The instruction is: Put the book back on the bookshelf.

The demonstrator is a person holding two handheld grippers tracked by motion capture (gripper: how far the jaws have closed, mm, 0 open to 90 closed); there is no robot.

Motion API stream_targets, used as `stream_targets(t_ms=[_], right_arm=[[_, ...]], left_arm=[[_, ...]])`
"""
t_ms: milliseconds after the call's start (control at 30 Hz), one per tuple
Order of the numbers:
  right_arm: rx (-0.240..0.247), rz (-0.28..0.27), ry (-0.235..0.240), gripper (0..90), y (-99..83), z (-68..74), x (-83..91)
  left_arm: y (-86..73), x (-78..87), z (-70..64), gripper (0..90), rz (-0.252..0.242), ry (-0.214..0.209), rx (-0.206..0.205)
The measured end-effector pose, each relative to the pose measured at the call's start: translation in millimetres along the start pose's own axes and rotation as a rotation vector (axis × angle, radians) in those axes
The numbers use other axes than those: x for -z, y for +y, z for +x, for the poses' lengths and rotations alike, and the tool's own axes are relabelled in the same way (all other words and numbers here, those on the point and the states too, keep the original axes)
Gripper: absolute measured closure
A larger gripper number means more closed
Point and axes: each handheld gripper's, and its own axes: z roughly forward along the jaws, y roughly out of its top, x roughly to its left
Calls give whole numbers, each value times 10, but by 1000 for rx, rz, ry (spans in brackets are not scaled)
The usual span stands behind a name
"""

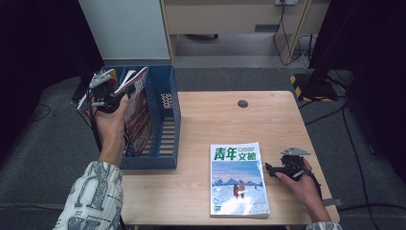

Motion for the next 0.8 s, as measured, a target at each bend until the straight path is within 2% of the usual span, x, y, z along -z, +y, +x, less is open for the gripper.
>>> stream_targets(t_ms=[233, 800], right_arm=[[1, 1, 0, 73, 0, 0, 0], [5, 2, 2, 72, -1, -3, 1]], left_arm=[[-48, -23, -16, 838, 12, 3, -10], [-160, -69, -5, 837, 13, 11, -3]])
